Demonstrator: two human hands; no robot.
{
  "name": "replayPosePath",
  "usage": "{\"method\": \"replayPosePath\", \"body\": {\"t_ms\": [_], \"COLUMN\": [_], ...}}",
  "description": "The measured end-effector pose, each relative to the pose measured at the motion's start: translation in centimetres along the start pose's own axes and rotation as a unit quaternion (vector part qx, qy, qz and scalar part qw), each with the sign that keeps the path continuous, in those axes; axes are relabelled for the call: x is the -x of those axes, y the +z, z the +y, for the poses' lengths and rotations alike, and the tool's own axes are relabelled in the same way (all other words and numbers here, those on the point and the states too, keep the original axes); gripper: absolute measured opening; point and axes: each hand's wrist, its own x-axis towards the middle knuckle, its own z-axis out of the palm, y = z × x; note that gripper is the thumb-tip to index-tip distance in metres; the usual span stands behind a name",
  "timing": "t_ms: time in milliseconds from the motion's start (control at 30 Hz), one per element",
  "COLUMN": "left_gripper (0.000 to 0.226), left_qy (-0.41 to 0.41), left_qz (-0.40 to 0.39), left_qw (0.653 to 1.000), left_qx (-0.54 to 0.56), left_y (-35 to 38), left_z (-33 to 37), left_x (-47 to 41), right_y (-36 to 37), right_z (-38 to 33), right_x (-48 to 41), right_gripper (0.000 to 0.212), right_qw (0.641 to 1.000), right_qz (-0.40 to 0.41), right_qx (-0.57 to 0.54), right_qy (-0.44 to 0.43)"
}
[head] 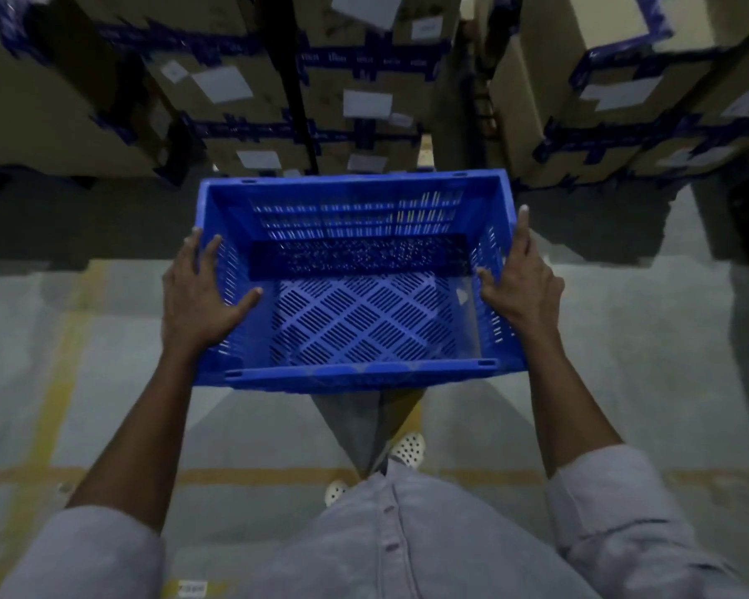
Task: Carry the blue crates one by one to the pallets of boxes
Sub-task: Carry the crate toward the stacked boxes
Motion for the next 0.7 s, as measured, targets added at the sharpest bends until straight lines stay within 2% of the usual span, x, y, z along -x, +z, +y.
{"method": "replayPosePath", "body": {"t_ms": [133,267,367,500,600,700], "left_gripper": [0.104,0.081,0.076,0.074,0.083,0.08], "left_qy": [-0.001,-0.027,-0.064,0.049,0.043,0.051], "left_qz": [0.016,0.085,0.14,0.031,-0.048,-0.018], "left_qw": [0.999,0.993,0.982,0.997,0.998,0.995], "left_qx": [0.028,0.075,0.105,0.051,-0.015,-0.089], "left_y": [-0.6,-1.5,-0.7,2.5,5.3,7.4], "left_z": [0.4,0.7,5.0,15.4,20.5,21.0], "left_x": [0.2,0.5,3.8,9.3,10.8,11.8], "right_y": [-0.1,0.3,0.7,1.1,2.2,3.4], "right_z": [0.0,0.6,-1.3,-8.9,-14.9,-18.3], "right_x": [-0.2,-0.4,-2.1,-6.5,-8.9,-9.7], "right_gripper": [0.099,0.07,0.069,0.071,0.062,0.058], "right_qw": [1.0,0.993,0.991,0.988,0.974,0.976], "right_qz": [0.003,0.091,0.115,0.025,-0.062,-0.106], "right_qx": [0.005,-0.063,-0.036,-0.025,-0.025,-0.016], "right_qy": [0.004,-0.044,-0.057,-0.153,-0.214,-0.191]}}
